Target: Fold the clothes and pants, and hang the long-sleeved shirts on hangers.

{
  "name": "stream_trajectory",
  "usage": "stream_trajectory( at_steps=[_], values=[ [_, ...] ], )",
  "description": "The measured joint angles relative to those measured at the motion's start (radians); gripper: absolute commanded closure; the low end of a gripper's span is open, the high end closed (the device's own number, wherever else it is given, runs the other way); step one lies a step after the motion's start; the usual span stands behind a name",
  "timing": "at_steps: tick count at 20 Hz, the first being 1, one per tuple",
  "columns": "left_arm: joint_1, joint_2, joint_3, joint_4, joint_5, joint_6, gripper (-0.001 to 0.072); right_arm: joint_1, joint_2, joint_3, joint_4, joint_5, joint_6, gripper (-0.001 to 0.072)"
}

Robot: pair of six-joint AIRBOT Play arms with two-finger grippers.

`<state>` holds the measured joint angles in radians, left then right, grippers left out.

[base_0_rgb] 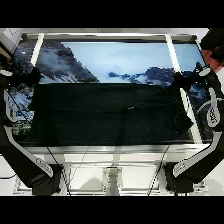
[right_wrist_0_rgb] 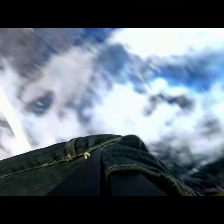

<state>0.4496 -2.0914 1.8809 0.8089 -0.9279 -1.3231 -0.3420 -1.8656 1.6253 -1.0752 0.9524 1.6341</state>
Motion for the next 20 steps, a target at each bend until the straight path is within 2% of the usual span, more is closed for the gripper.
stream_trajectory(
  at_steps=[1,4,5,10,20],
  values=[
    [0.006,0.006,0.000,-0.004,0.000,-0.002,0.0673,0.002,-0.001,0.017,0.001,0.007,0.000,0.0687],
    [0.033,0.019,0.000,-0.012,-0.031,-0.034,0.0477,0.004,-0.004,0.046,-0.001,0.024,0.000,0.0687],
    [0.046,0.021,0.000,-0.014,-0.047,-0.040,0.0465,0.004,-0.005,0.051,-0.003,0.028,0.000,0.0687],
    [0.105,0.023,0.000,0.006,-0.137,-0.077,0.0462,0.004,-0.006,0.061,-0.022,0.049,0.000,0.0687],
    [0.084,0.014,0.000,0.194,-0.172,-0.165,0.0461,0.004,-0.006,0.063,-0.029,0.057,0.000,0.0687]
  ],
)
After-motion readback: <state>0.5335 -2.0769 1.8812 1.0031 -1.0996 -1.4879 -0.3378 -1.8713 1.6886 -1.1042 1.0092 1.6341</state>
